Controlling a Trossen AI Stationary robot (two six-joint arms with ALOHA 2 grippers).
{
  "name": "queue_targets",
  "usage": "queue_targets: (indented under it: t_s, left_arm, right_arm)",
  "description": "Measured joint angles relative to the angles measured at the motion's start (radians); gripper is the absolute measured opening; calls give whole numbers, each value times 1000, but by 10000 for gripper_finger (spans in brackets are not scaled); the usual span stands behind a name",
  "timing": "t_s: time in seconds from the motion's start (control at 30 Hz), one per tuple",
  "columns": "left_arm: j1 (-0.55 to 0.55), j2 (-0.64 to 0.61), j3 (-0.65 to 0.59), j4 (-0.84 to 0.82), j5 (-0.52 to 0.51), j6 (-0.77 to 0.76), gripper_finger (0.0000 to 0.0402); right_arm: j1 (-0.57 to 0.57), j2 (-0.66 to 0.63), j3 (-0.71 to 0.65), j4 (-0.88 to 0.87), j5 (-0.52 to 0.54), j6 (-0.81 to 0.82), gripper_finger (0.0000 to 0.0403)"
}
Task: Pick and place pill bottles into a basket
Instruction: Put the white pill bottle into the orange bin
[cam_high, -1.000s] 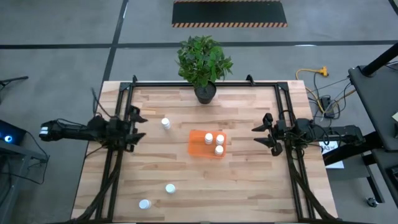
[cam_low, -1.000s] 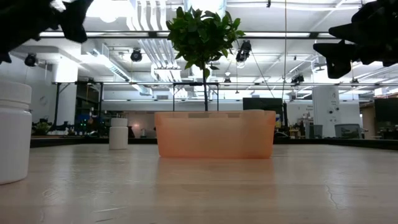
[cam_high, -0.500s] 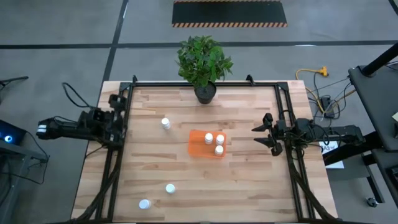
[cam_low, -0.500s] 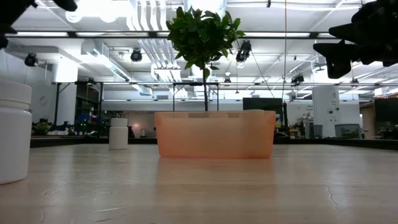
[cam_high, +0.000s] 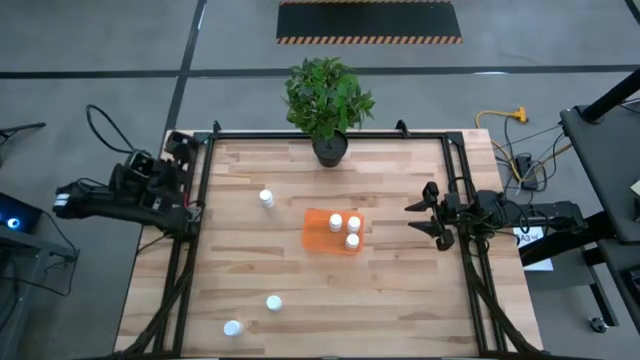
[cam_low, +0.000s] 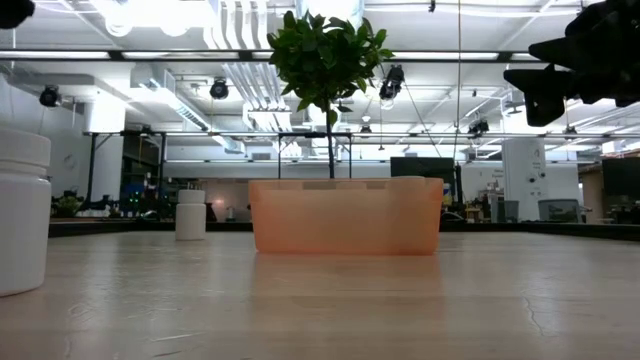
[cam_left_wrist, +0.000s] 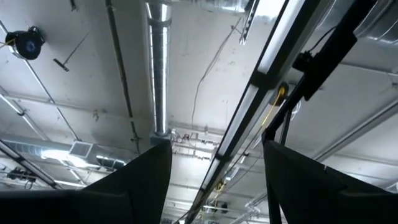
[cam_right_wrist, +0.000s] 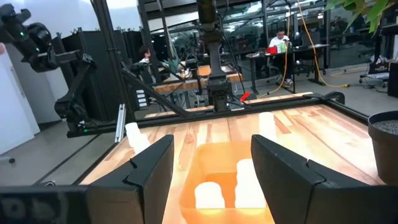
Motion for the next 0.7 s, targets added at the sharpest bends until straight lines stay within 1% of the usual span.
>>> queue_targets:
  t_s: [0.17, 0.37, 0.53, 0.7]
  left_arm:
    - [0, 16, 61, 1, 0, 1, 238]
    - [0, 4, 65, 30, 1, -8, 238]
    - [-1, 0, 65, 62, 3, -108, 238]
    - [-1, 28, 69, 101, 3, -281, 238]
  right_arm:
    - [0, 0, 0, 0, 0, -2, 203]
    - [0, 0, 0, 0, 0, -1, 203]
    - [0, 0, 0, 0, 0, 0, 203]
    - [0, 0, 0, 0, 0, -1, 203]
